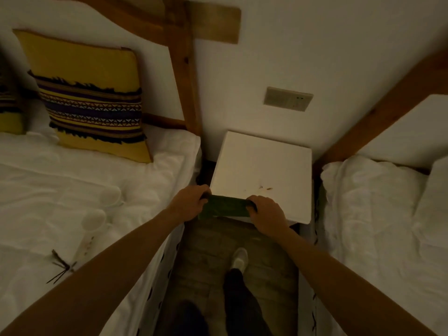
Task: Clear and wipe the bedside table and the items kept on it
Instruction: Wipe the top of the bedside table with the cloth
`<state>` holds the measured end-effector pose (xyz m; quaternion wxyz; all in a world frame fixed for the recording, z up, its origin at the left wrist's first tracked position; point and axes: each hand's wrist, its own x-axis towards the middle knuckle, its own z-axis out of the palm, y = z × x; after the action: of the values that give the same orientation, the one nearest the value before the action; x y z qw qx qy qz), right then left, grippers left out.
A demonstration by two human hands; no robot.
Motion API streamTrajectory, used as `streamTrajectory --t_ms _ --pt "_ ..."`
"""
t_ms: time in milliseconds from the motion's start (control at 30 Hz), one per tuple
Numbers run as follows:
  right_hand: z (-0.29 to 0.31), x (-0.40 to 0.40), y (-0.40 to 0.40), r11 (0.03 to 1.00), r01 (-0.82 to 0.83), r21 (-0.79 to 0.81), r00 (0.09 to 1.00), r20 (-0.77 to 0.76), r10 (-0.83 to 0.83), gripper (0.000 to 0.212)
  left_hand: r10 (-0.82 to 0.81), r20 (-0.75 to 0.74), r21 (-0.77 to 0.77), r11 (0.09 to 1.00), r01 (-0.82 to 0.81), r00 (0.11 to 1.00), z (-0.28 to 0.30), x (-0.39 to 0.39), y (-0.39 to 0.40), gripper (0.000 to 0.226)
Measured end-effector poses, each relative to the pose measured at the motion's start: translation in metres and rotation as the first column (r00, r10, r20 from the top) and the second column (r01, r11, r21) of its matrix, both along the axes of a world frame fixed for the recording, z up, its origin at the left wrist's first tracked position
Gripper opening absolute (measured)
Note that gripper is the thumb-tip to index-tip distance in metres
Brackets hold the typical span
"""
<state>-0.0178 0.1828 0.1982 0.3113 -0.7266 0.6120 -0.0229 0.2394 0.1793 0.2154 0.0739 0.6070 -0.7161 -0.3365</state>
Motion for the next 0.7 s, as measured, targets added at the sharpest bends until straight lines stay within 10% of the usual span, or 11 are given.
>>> streamTrajectory --t_ms 400,700 --pt "-0.159 -0.007 -0.069 0.963 0.161 0.215 0.982 0.060 -0.178 0.030 -0.082 -0.064 0.205 0.974 0.093 0.995 -0.165 0.002 -0.093 0.019" --pt "-0.238 0.023 -0.110 0.980 0.022 -0.196 0.987 -0.153 -0.053 0.052 0.058 -0.112 0.257 0.966 -0.027 0.992 -0.258 0.015 -0.150 0.022"
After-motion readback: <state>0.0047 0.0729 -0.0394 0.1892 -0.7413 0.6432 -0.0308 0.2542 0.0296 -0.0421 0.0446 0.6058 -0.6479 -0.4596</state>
